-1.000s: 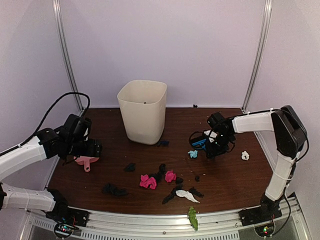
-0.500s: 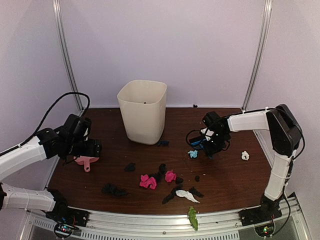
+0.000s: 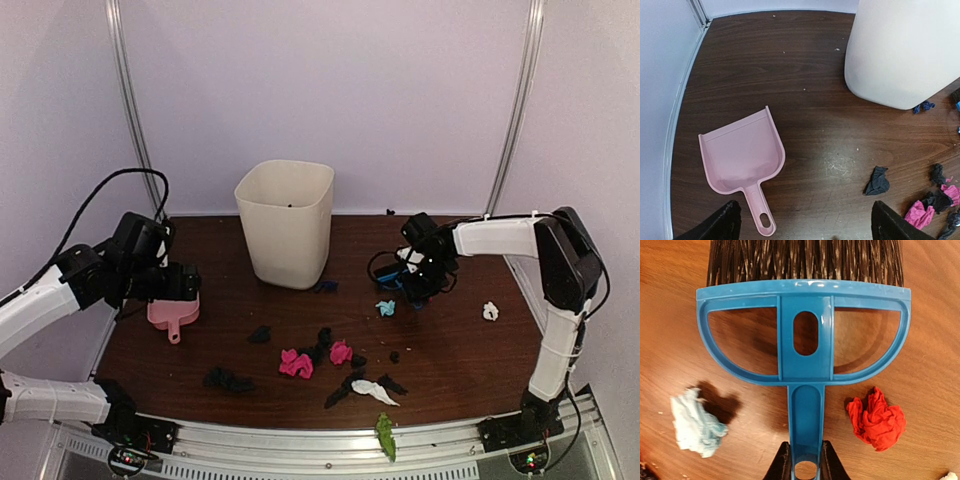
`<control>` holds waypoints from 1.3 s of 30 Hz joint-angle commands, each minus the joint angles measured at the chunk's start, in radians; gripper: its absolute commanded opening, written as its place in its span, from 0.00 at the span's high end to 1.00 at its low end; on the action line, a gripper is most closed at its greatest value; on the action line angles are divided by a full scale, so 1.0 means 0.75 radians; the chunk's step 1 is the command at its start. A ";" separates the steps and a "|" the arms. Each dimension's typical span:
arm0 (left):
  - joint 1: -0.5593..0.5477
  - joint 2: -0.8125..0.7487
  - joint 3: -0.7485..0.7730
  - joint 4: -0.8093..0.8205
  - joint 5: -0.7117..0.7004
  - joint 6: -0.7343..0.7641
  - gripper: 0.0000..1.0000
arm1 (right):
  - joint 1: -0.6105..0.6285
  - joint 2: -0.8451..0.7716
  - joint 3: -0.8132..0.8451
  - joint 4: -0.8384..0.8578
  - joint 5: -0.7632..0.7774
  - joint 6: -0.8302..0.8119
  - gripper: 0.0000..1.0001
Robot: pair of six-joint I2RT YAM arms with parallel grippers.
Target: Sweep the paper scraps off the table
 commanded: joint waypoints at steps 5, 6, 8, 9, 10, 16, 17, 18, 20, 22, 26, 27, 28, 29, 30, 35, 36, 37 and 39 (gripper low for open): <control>-0.006 -0.058 0.146 -0.081 0.182 -0.088 0.10 | 0.014 -0.161 0.112 -0.071 -0.072 0.020 0.99; -0.005 -0.067 0.152 -0.081 0.215 -0.095 0.11 | 0.015 -0.177 0.120 -0.077 -0.075 0.025 1.00; -0.006 -0.081 0.164 -0.081 0.284 -0.107 0.11 | 0.016 -0.207 0.132 -0.087 -0.085 0.032 1.00; -0.006 -0.091 0.168 -0.082 0.320 -0.111 0.11 | 0.019 -0.224 0.136 -0.090 -0.089 0.038 1.00; -0.006 -0.099 0.168 -0.082 0.358 -0.115 0.12 | 0.021 -0.244 0.139 -0.091 -0.092 0.043 1.00; -0.006 -0.151 0.164 -0.068 0.601 -0.171 0.15 | 0.033 -0.369 0.140 -0.097 -0.118 0.069 1.00; -0.006 -0.161 0.163 -0.054 0.638 -0.180 0.15 | 0.036 -0.388 0.139 -0.097 -0.121 0.074 1.00; -0.006 -0.171 0.162 -0.040 0.674 -0.189 0.15 | 0.039 -0.409 0.138 -0.096 -0.126 0.077 1.00; -0.006 -0.181 0.165 -0.024 0.742 -0.208 0.16 | 0.045 -0.448 0.135 -0.093 -0.137 0.084 1.00; -0.006 -0.179 0.179 -0.022 0.800 -0.214 0.16 | 0.054 -0.486 0.134 -0.088 -0.155 0.086 1.00; -0.008 -0.165 0.230 -0.016 0.918 -0.217 0.16 | 0.081 -0.563 0.134 -0.067 -0.175 0.083 1.00; -0.008 -0.160 0.244 -0.008 0.948 -0.220 0.16 | 0.090 -0.588 0.133 -0.062 -0.180 0.083 1.00; -0.008 -0.153 0.259 -0.001 0.972 -0.225 0.16 | 0.098 -0.606 0.134 -0.057 -0.185 0.085 1.00; -0.008 -0.144 0.273 0.012 0.994 -0.229 0.16 | 0.106 -0.623 0.134 -0.053 -0.188 0.087 1.00; -0.009 -0.130 0.285 0.029 1.027 -0.234 0.17 | 0.115 -0.637 0.132 -0.048 -0.190 0.088 1.00; -0.030 -0.043 0.385 0.103 1.071 -0.246 0.17 | 0.165 -0.702 0.137 -0.028 -0.177 0.109 1.00; -0.034 -0.022 0.407 0.115 1.075 -0.253 0.17 | 0.175 -0.714 0.138 -0.026 -0.174 0.114 1.00; -0.040 0.003 0.432 0.127 1.081 -0.259 0.17 | 0.182 -0.720 0.140 -0.026 -0.172 0.119 1.00; -0.056 0.055 0.482 0.154 1.092 -0.271 0.18 | 0.195 -0.730 0.150 -0.027 -0.168 0.134 1.00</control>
